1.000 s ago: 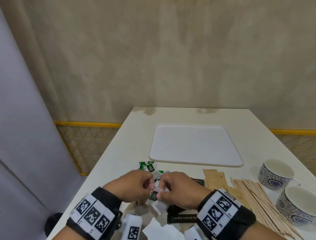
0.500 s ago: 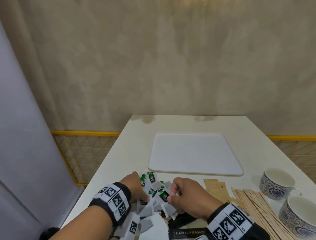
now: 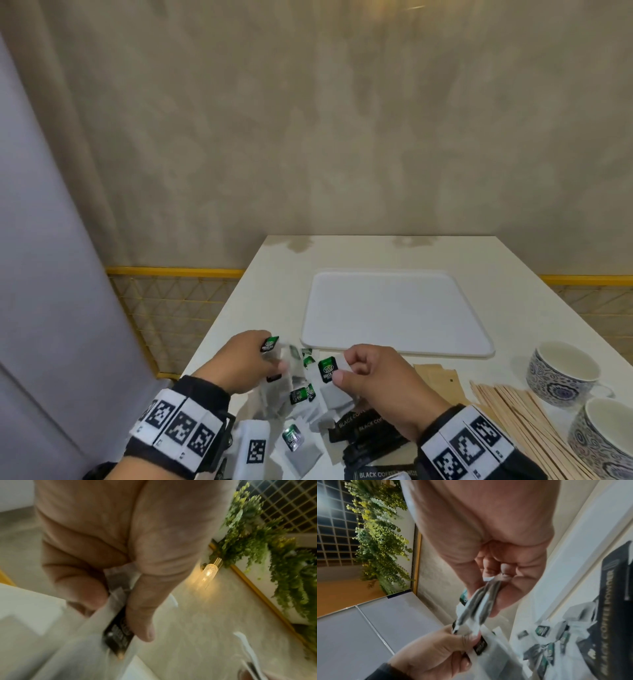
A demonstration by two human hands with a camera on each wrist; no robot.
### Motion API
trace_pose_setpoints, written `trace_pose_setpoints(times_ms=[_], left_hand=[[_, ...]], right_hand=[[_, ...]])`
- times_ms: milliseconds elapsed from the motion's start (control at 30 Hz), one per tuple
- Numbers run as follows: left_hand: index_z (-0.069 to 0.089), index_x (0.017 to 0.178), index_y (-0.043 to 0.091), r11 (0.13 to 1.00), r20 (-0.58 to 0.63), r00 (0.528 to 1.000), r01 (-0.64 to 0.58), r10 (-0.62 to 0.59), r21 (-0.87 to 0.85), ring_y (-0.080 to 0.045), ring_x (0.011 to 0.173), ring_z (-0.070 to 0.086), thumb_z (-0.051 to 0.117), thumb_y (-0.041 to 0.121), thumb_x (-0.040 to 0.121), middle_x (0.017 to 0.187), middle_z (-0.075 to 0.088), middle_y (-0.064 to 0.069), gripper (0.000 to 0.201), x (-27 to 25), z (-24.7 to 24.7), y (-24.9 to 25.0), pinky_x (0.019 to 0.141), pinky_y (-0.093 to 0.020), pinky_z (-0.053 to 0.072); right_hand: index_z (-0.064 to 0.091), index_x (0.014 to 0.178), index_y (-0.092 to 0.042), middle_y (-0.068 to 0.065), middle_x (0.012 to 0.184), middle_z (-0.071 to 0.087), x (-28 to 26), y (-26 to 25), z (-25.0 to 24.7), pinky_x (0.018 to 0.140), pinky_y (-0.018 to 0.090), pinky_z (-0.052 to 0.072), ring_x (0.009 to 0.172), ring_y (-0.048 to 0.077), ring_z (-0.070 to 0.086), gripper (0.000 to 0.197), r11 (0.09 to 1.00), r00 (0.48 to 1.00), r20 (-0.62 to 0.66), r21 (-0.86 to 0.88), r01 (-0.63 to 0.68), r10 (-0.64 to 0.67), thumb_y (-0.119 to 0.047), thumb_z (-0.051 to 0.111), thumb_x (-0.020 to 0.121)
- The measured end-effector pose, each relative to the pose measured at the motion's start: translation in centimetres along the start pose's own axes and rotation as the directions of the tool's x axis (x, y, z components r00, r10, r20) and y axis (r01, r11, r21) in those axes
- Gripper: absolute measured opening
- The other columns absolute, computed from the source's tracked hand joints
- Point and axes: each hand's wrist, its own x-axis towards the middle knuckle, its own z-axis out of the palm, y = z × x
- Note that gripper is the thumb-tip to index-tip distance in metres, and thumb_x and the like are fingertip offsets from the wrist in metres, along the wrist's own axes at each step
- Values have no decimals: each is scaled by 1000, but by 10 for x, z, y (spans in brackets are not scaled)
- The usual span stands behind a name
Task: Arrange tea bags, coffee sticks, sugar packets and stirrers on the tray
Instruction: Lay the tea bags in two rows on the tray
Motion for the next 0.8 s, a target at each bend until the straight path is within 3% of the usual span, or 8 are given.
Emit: trace_pose_setpoints(times_ms=[67,133,233,333,467,667,733,800], left_hand=[[54,76,13,983,8,1000,-17,19,-181,-14,58,53,72,32,81,71,62,-2,27,-5,-4,3,53,-26,44],[59,77,13,941,55,996,-43,65,-337,-15,57,55,73,27,82,67,64,0,20,-11,-6,11,52,-25,45],[65,82,15,890,124,979,-88,159,-447,-11,56,56,68,16,87,70,66,2,6,-18,-7,24,50,-21,44],[65,82,14,844,168,967,-73,190,-532,-8,57,55,62,14,91,71,66,4,10,-22,-8,28,50,-20,43],[63,84,9,694,275,931,34,240,-719,-12,55,51,56,15,93,75,65,-5,13,-27,-11,30,52,-19,44],[60,89,-1,539,270,958,178,96,-823,-20,59,59,46,9,98,79,65,-17,19,-27,-9,30,51,-23,51],[58,94,-3,567,227,972,155,58,-809,-22,59,60,46,3,97,81,62,-22,14,-28,-8,27,51,-23,51],[56,97,-3,626,156,987,100,35,-774,-24,59,63,52,-2,93,79,59,-21,6,-29,-5,25,53,-24,52]], right_hand=[[60,78,-12,2,67,59,0,-6,3,60,25,50,57,10,57,13,996,997,67,84,43,-48,-9,68,88],[61,75,-12,1,67,63,0,-10,7,67,28,48,61,11,57,15,991,986,131,93,94,-106,-9,67,89],[67,76,-24,1,75,69,1,-14,18,71,31,49,66,9,59,10,989,975,170,6,146,-145,-19,69,84],[65,73,-27,1,76,70,4,-13,26,77,41,55,72,15,62,13,988,977,150,-15,153,-149,-23,67,85],[60,69,-27,-2,76,66,6,-9,27,66,33,54,68,12,60,23,989,986,71,-6,151,-150,-19,66,89],[65,71,-26,4,78,65,5,-4,21,63,32,49,67,15,60,21,993,993,30,41,111,-112,-15,68,88],[66,78,-24,6,80,66,3,-6,17,64,34,50,69,18,62,17,987,993,31,111,114,-118,-10,67,89],[65,100,-17,9,82,68,0,-10,12,65,34,52,72,20,64,16,963,990,23,239,127,-136,-5,65,89]])
